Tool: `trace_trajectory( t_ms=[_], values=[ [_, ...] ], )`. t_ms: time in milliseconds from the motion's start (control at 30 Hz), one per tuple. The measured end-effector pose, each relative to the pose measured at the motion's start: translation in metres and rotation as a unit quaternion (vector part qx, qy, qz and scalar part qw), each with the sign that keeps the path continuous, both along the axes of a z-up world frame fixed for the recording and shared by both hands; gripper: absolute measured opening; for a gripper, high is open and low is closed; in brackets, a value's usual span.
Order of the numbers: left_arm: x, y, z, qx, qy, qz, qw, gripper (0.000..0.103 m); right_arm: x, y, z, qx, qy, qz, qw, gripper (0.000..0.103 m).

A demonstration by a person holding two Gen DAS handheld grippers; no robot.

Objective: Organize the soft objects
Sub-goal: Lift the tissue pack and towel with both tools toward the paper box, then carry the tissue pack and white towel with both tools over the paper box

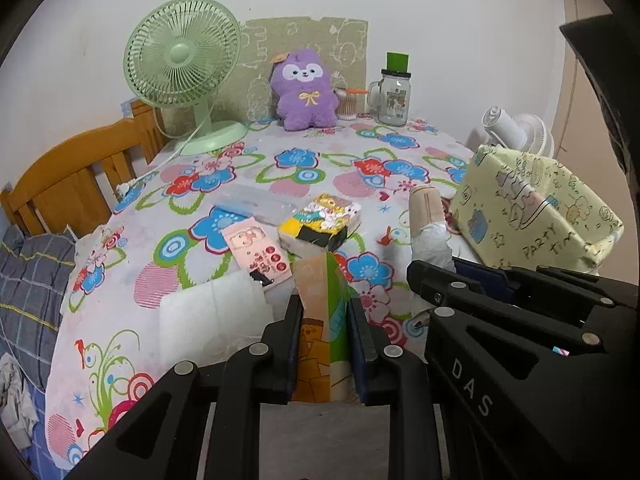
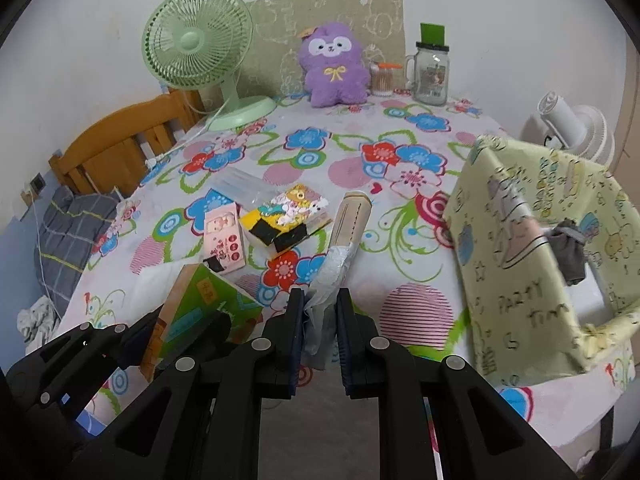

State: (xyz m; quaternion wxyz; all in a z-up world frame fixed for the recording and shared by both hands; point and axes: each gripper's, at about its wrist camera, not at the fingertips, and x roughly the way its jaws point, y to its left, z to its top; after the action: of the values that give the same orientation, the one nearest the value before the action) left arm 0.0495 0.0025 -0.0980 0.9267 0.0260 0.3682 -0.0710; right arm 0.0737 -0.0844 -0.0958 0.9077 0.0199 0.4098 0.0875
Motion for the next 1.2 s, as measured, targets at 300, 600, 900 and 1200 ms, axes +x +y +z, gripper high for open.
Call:
trace_trajectory(
  t_ms=[300, 600, 900, 1200],
  values=[
    [-0.009, -0.01, 0.021, 0.003, -0.018, -0.005, 0.9998, 0.02, -0.012, -0.007, 0.025, -0.014, -0.026, -0.007, 1.0, 0.019],
    [-0.014, -0.016, 0.043, 0.007, -0.036, -0.006, 0.9993, 0.02, -0.018, -0.013, 0.048, -0.015, -0.045, -0.009, 0.999, 0.019],
    [-0.018, -0.018, 0.063, 0.005, -0.051, -0.004, 0.9987, 0.021, -0.022, -0.015, 0.069, -0.019, -0.063, -0.007, 0.998, 0.018],
    [-0.015, -0.022, 0.079, 0.008, -0.064, -0.004, 0.9979, 0.02, -0.019, -0.02, 0.087, -0.017, -0.077, -0.007, 0.997, 0.019]
  ],
)
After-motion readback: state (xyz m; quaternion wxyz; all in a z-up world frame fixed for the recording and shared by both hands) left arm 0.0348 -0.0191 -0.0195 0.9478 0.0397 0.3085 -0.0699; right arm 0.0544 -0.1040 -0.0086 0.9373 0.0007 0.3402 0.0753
